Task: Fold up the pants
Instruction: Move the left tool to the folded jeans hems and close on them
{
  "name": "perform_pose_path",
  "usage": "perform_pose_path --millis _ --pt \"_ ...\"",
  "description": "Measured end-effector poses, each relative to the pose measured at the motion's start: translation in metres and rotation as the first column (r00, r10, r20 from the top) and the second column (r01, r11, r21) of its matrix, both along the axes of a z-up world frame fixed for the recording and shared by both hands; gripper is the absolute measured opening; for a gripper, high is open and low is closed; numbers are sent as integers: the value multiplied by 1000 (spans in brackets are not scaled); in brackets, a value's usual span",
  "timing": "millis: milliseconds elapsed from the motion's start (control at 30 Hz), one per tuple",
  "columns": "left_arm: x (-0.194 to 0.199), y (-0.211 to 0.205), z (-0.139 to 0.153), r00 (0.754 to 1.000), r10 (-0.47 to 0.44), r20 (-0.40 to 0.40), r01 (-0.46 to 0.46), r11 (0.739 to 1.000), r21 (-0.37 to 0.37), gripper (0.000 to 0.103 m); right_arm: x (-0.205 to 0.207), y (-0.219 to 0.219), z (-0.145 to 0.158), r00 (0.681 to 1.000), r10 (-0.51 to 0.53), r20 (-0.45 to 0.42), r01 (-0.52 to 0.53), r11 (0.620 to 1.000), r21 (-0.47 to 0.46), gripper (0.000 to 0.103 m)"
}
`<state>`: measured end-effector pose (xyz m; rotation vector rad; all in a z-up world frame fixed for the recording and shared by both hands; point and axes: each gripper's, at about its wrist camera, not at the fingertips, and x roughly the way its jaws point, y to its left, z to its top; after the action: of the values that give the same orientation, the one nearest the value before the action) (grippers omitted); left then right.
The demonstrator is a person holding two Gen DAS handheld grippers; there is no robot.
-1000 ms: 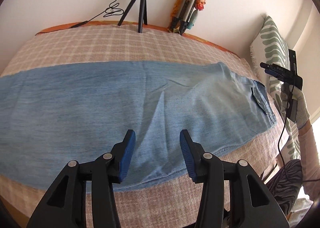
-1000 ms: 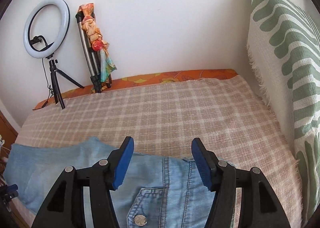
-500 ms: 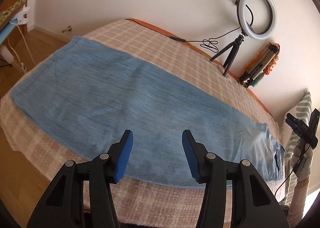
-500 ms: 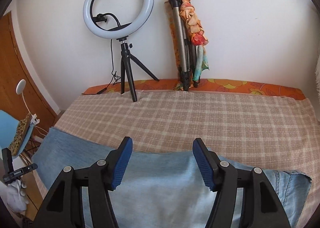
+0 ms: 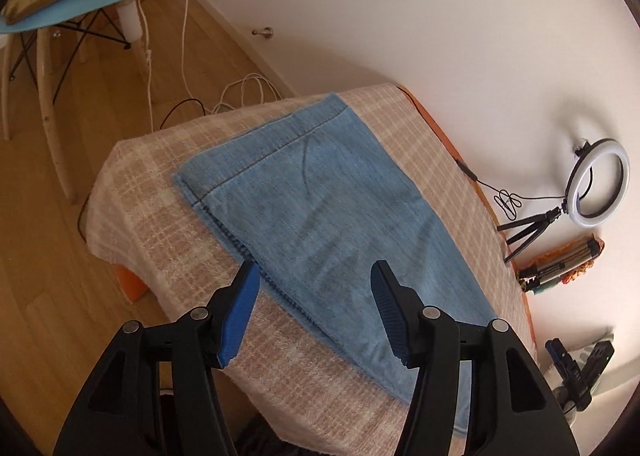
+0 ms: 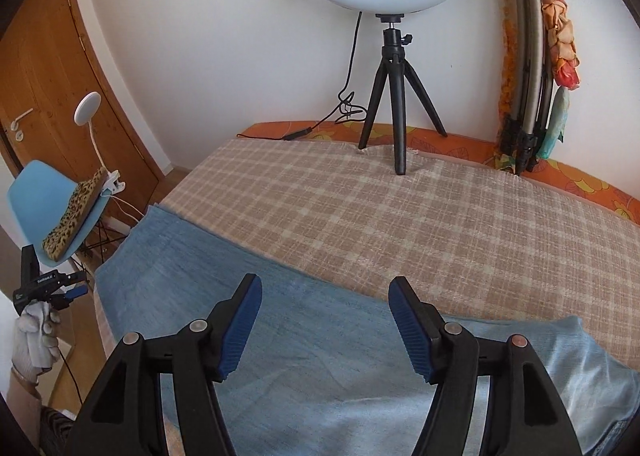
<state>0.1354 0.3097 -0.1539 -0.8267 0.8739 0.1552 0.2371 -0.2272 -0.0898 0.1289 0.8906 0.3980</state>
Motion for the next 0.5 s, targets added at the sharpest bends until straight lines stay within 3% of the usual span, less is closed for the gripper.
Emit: perform_pose_path --millis 100,200,433,500 --pt "1 21 -12 997 76 -10 -77 995 -59 57 -10 17 -7 999 48 -4 -48 998 -46 68" --pt "1 33 -18 992 127 -15 -128 990 -63 57 -15 25 -9 998 70 1 -70 994 -81 69" --pt "14 46 -47 989 132 -69 -138 985 -100 57 -10 16 -11 999 33 -20 -34 999 -40 69" --pt "17 47 -47 990 132 -51 -136 987 -85 57 -7 10 -13 999 15 -33 -15 1000 -19 69"
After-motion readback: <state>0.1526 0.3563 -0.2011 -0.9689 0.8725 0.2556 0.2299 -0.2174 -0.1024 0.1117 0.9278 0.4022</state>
